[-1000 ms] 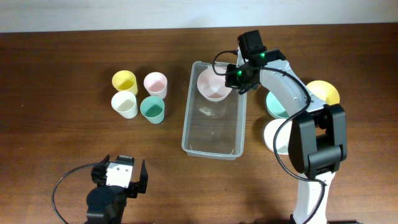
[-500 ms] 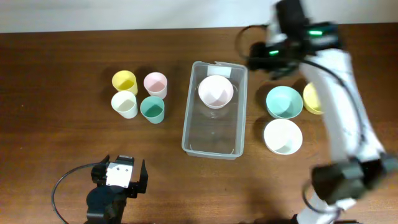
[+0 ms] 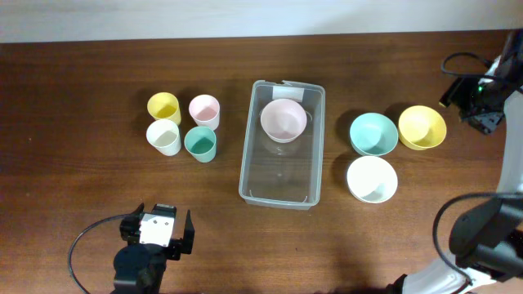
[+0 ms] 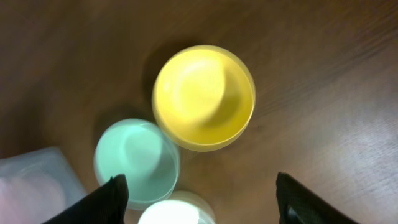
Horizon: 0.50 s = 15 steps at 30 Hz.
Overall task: Pack container
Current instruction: 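Grasp the yellow bowl with the right gripper and lift it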
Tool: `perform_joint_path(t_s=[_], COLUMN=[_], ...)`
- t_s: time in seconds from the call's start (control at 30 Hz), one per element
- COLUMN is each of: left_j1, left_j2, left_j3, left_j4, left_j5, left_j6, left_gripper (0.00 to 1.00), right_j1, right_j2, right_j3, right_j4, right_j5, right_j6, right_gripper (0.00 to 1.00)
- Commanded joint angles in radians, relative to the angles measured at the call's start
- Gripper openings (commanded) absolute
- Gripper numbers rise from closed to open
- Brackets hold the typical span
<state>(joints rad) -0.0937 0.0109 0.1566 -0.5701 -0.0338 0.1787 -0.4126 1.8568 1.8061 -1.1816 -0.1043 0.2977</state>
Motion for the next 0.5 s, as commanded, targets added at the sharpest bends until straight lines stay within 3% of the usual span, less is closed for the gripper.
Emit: perform_joint_path(t_s=[0.0, 0.3, 0.37, 0.4, 0.43, 0.47], left_j1=[0.005, 0.005, 0.005, 0.005, 0.005, 0.005], left_j2=[-0.005, -0.005, -0.005, -0.005, -0.005, -0.005], left_j3=[-0.006, -0.006, -0.006, -0.006, -0.006, -0.006], left_j4=[0.006, 0.006, 0.006, 0.006, 0.005, 0.006], left_j5=[0.004, 0.004, 0.004, 0.004, 0.004, 0.005], left_j6=[-0.009, -0.008, -0.008, -0.009, -0.009, -0.008], left_gripper=[1.00, 1.00, 1.00, 1.00, 1.00, 1.00], right_j1=[-0.047, -0.067, -0.068, -0.068, -0.069, -0.072], right_j2=[0.097, 0.351, 0.383, 0.409, 0.412, 0.413], right_j3=[-0.069, -0.069, -0.069, -0.069, -0.069, -0.069], right_j4=[0.073, 0.151, 0.163, 0.185, 0.194, 0.211], right_j5=[0.008, -0.019, -0.042, -0.075, -0.092, -0.122], right_j6=[-0.009, -0.009, -0.009, -0.009, -0.009, -0.009], right_gripper=[0.72, 0.71, 0.58, 0.41, 0.36, 0.23])
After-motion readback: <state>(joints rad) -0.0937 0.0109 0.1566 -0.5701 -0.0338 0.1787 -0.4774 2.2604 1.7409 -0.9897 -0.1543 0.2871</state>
